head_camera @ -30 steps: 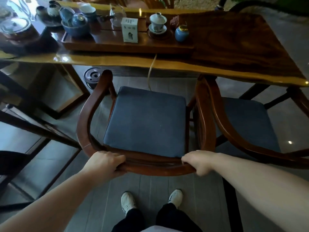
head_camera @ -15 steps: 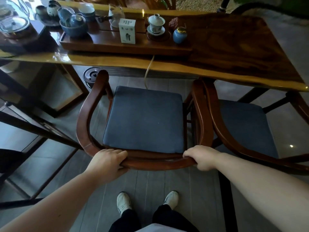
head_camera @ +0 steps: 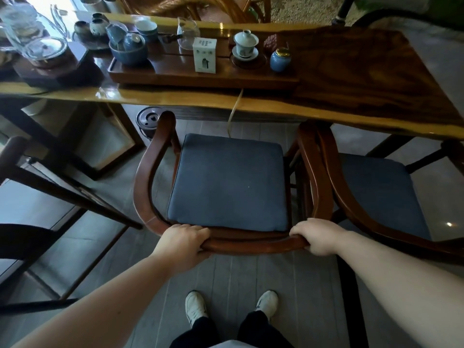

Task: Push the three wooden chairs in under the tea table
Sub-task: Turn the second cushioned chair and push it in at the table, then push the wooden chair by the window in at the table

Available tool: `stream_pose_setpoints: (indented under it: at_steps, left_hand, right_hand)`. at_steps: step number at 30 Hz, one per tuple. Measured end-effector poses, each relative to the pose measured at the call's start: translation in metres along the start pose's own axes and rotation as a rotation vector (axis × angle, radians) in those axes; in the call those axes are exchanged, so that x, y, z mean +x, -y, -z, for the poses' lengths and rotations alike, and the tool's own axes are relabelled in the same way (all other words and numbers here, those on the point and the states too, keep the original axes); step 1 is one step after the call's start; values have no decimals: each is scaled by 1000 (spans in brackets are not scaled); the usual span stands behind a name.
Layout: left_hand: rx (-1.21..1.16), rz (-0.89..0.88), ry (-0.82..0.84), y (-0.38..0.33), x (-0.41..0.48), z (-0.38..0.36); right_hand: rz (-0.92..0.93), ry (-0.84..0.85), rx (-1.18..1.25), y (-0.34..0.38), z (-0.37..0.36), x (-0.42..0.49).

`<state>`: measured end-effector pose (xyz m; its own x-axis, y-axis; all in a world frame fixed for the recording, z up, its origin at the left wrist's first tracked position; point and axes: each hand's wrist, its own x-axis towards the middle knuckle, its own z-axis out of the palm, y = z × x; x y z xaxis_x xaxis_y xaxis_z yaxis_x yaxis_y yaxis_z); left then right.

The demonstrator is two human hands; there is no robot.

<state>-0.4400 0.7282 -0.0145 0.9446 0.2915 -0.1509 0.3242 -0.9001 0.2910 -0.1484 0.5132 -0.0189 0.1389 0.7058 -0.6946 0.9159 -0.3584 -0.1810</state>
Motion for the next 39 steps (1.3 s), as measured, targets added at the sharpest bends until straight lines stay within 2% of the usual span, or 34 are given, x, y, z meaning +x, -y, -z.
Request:
stream_pose_setpoints:
  at_steps: [5,12,16,21,27,39]
  left_hand:
    - [-47,-12,14,-4,-7,-1]
    - [30,-46,-127,27,-31,41]
    - [54,32,-180,60,-53,74]
    - [67,193,-280,104,-77,108]
    - [134,373,-337,139,-91,139]
    - [195,802,-338,175,-176,162]
  right_hand:
    - [90,-127,9,37,0,-10]
    - [142,-321,-104,125,28,-9]
    - [154,-457,-152,176,59,8]
    - [262,-583,-175,228,106,37]
    - [446,-616,-212,263,163,82]
    - [814,-531,-288,358,205,180]
